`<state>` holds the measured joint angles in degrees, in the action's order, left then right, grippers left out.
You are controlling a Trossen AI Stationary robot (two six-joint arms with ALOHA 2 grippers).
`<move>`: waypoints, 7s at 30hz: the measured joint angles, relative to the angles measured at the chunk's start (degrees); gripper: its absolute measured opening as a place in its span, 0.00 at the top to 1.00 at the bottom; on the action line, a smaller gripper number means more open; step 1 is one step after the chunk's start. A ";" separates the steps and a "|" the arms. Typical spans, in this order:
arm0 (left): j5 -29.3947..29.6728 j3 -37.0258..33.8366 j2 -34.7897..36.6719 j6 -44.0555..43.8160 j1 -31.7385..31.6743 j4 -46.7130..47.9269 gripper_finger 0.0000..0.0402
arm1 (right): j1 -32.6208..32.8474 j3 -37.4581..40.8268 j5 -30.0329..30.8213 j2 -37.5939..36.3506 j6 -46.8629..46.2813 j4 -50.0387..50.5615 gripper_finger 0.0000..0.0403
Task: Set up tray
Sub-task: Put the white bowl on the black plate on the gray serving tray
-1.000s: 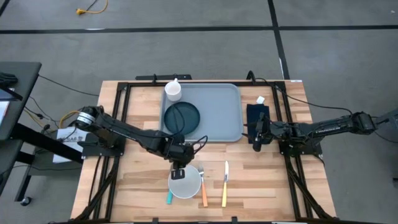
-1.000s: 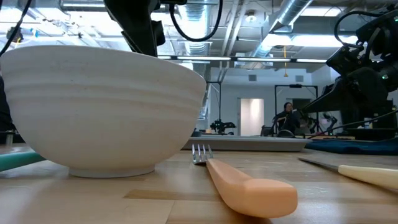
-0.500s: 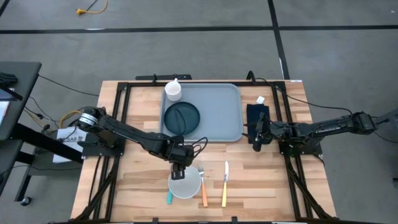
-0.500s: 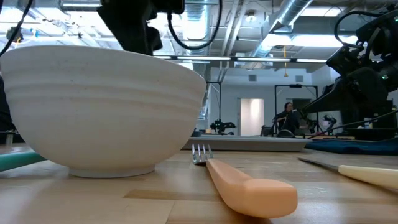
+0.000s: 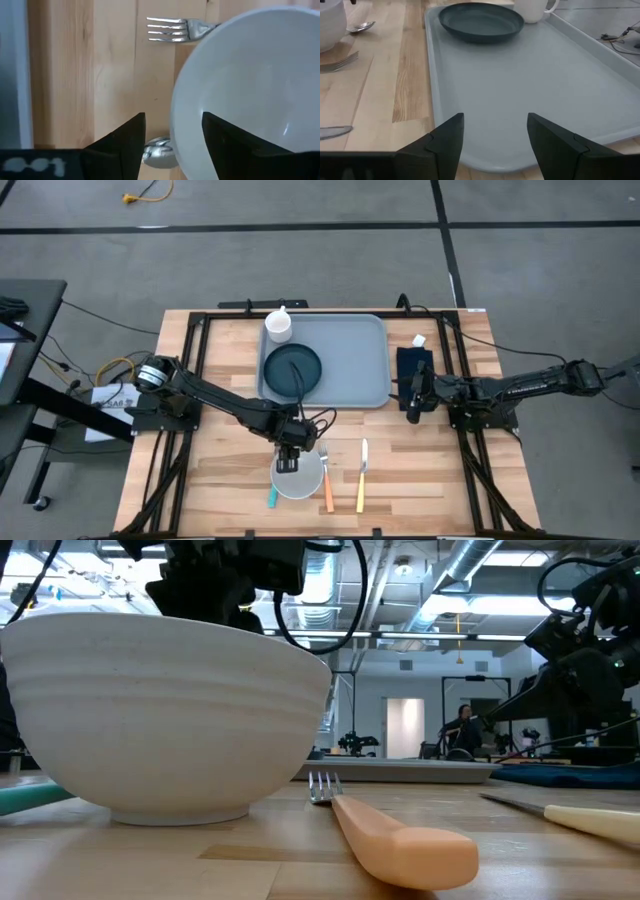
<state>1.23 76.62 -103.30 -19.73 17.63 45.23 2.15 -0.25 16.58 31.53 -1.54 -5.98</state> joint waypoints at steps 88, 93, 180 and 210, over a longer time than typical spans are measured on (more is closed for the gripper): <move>5.36 17.01 -1.22 0.37 -10.55 19.96 1.00 | 0.00 -0.01 0.00 0.00 0.00 -0.02 0.47; 5.85 17.64 2.12 -1.20 -19.39 22.11 1.00 | 0.00 0.00 0.00 0.00 0.00 -0.02 0.47; -3.67 -8.59 13.13 -3.54 -48.02 3.82 1.00 | 8.05 -0.74 8.74 0.01 -2.12 -12.43 0.47; 0.95 -8.59 11.28 -2.64 -49.30 2.70 1.00 | 8.02 -0.74 7.37 0.00 -3.59 -11.13 0.47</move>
<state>2.18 68.03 -92.03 -22.37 -31.67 47.92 10.17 -0.99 23.94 31.53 -5.13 -17.10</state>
